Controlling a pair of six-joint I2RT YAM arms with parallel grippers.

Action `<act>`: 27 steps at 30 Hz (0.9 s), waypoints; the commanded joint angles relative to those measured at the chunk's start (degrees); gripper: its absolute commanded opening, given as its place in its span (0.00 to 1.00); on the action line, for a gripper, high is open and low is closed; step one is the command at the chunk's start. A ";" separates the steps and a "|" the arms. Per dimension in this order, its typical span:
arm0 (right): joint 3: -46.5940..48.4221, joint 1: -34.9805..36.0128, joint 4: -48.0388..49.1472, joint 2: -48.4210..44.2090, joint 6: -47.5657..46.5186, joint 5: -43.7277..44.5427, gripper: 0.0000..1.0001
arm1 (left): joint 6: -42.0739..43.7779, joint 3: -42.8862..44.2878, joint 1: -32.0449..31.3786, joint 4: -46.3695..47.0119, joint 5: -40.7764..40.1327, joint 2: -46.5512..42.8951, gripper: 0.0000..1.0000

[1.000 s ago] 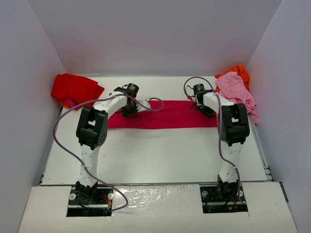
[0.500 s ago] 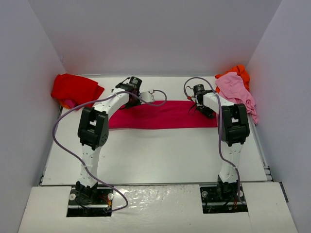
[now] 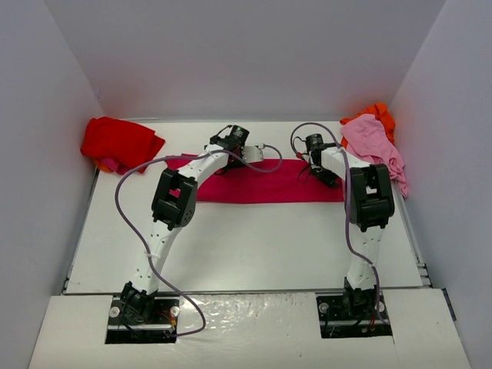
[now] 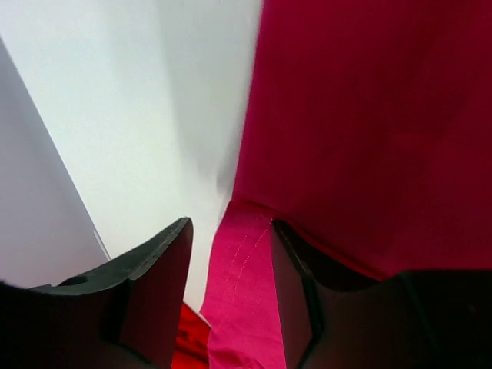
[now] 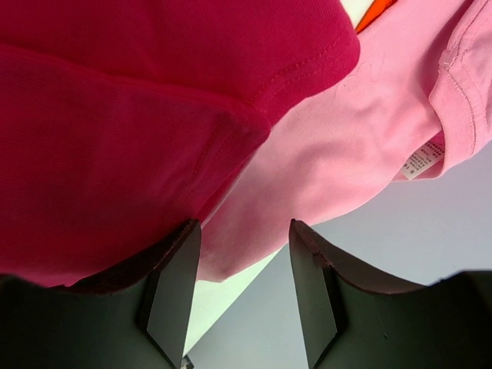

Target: Fold and stack the t-shirts

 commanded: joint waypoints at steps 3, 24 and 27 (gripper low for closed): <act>3.37 -0.01 0.32 -2.35 0.33 2.69 0.46 | -4.99 3.83 -0.45 15.80 -10.00 -2.26 0.38; 23.90 0.28 3.00 7.60 -3.01 -1.52 0.00 | -16.82 -23.10 1.48 1.16 -10.37 -32.66 0.00; 28.87 -0.14 2.91 13.08 -3.68 -0.25 0.00 | -17.34 -33.47 1.56 2.28 -9.28 -38.67 0.00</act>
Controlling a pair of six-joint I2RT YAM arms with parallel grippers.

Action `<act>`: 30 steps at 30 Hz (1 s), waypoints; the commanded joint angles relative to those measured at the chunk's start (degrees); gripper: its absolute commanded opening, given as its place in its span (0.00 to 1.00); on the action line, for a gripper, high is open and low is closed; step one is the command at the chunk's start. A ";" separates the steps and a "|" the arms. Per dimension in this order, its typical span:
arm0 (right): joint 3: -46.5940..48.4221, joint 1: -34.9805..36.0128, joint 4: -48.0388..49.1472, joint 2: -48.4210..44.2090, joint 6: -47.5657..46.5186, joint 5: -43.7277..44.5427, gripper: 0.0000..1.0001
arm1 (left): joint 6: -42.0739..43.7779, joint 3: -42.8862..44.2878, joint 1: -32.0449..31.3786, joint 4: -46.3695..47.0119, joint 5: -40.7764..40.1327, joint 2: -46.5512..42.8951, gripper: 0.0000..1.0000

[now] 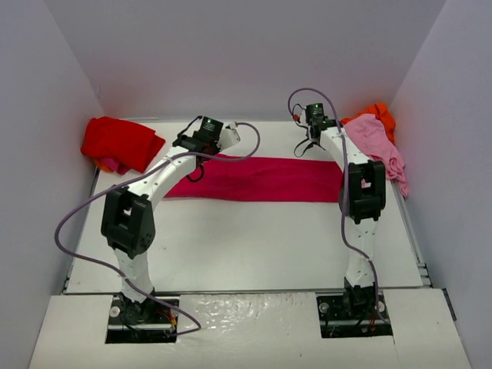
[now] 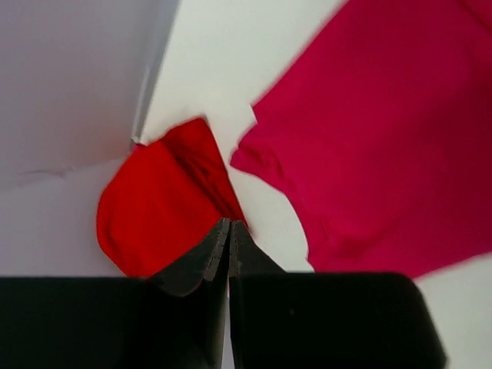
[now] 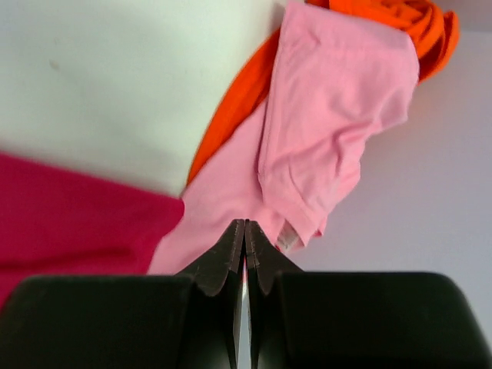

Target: Fold and stack the t-shirts

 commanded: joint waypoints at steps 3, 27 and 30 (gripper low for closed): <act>7.91 -0.13 -0.02 9.62 -2.49 2.24 0.00 | -3.78 -14.88 -0.10 -2.44 3.29 -9.02 0.00; -17.63 5.19 -6.30 -1.31 -4.94 -4.60 0.00 | -4.68 -6.78 10.37 -13.51 18.98 8.93 0.00; -21.36 7.39 -7.90 -4.64 -4.65 -5.38 0.00 | -5.17 -2.78 10.43 -14.03 18.10 13.00 0.00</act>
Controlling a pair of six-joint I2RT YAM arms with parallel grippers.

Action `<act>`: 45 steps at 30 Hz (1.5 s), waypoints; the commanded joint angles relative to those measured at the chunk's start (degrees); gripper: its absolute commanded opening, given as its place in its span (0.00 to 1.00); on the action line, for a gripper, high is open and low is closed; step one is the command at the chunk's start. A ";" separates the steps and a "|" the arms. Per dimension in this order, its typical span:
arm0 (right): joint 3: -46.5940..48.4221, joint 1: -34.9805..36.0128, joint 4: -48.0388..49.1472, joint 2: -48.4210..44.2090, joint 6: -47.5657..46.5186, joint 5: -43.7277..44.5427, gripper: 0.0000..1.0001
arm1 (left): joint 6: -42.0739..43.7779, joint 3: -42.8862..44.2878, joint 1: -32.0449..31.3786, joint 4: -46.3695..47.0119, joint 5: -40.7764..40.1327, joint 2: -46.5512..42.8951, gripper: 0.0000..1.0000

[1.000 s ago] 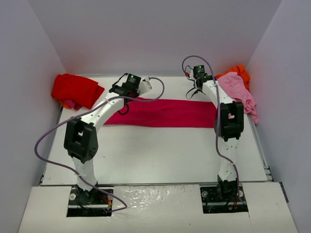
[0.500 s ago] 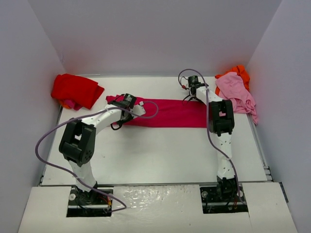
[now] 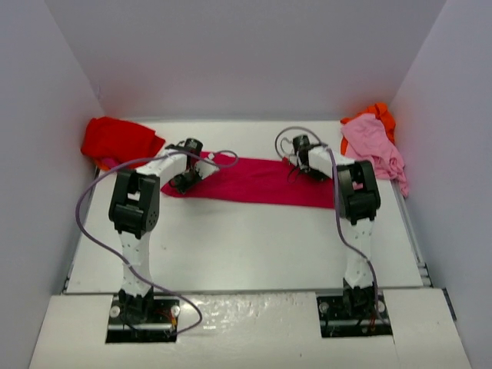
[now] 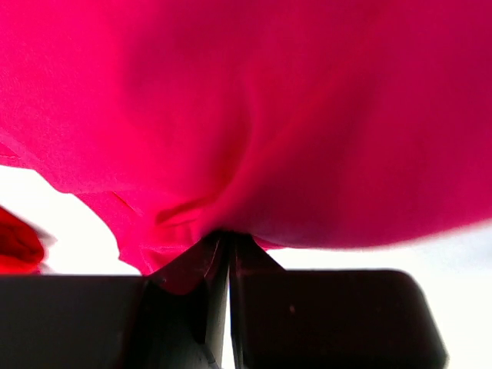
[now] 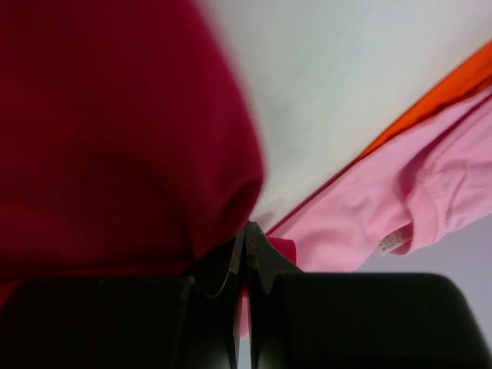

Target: Fold and stack the t-shirts

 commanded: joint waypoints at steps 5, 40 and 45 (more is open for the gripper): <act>-13.12 7.53 -10.17 -14.14 0.21 -8.21 0.00 | -1.81 15.36 -0.29 -2.90 -0.34 9.30 0.00; -18.16 16.66 -20.24 -38.32 5.07 -10.21 0.00 | -10.57 50.35 -0.76 4.08 -7.64 20.76 0.00; -17.63 9.90 -14.52 -42.68 3.43 -8.85 0.00 | -10.71 32.87 -3.87 12.15 -6.83 6.82 0.00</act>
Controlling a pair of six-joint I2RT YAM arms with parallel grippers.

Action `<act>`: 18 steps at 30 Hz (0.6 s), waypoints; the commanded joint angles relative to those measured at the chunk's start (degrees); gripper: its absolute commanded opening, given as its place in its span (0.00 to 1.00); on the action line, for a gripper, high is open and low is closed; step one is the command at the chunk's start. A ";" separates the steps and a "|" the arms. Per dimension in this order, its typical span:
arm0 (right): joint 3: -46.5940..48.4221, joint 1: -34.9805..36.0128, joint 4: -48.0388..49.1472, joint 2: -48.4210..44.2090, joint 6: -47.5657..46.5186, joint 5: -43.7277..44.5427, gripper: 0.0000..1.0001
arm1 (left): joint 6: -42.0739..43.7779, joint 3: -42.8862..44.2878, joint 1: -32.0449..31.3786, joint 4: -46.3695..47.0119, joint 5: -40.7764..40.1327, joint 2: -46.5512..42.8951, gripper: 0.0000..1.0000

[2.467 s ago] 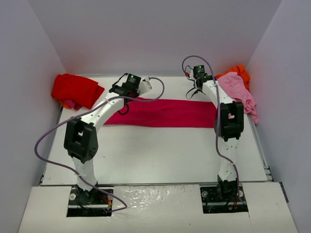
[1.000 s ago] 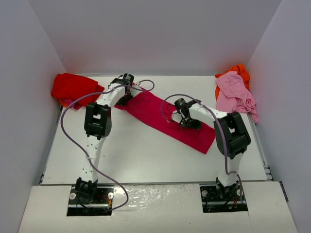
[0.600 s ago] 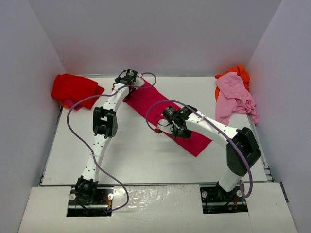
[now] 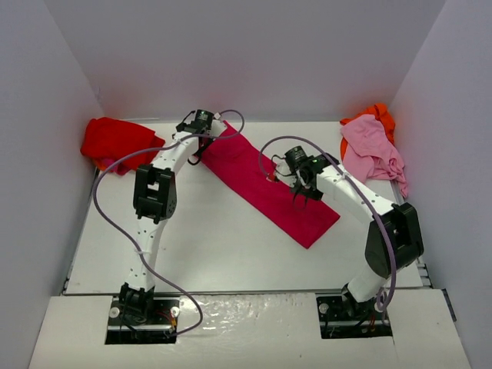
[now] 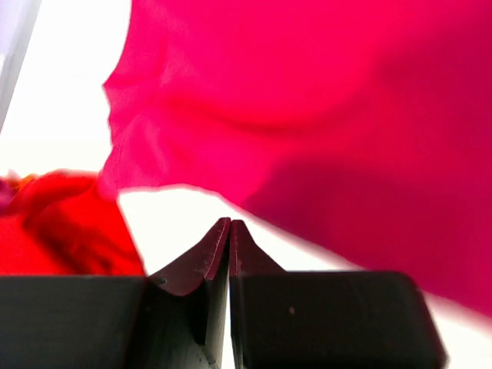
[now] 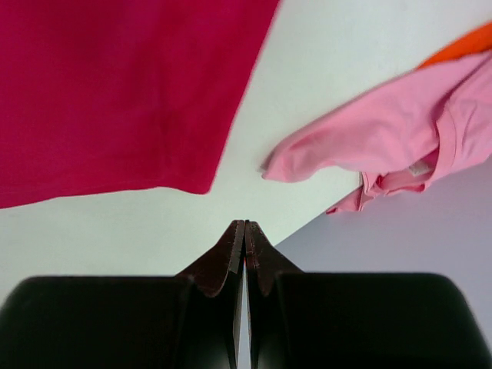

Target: Fold and stack the t-shirts

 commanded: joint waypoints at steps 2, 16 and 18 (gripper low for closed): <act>4.11 -8.53 7.92 -8.92 -0.81 2.92 0.00 | -2.55 -10.62 -5.04 7.71 2.60 -19.37 0.00; 3.52 -17.03 25.57 -22.20 2.06 8.55 0.02 | -4.85 -9.44 -26.98 -0.32 13.05 -14.38 0.00; 2.53 -17.19 25.81 -22.66 2.24 8.73 0.02 | -6.03 -6.40 -28.58 -1.17 14.73 -11.03 0.00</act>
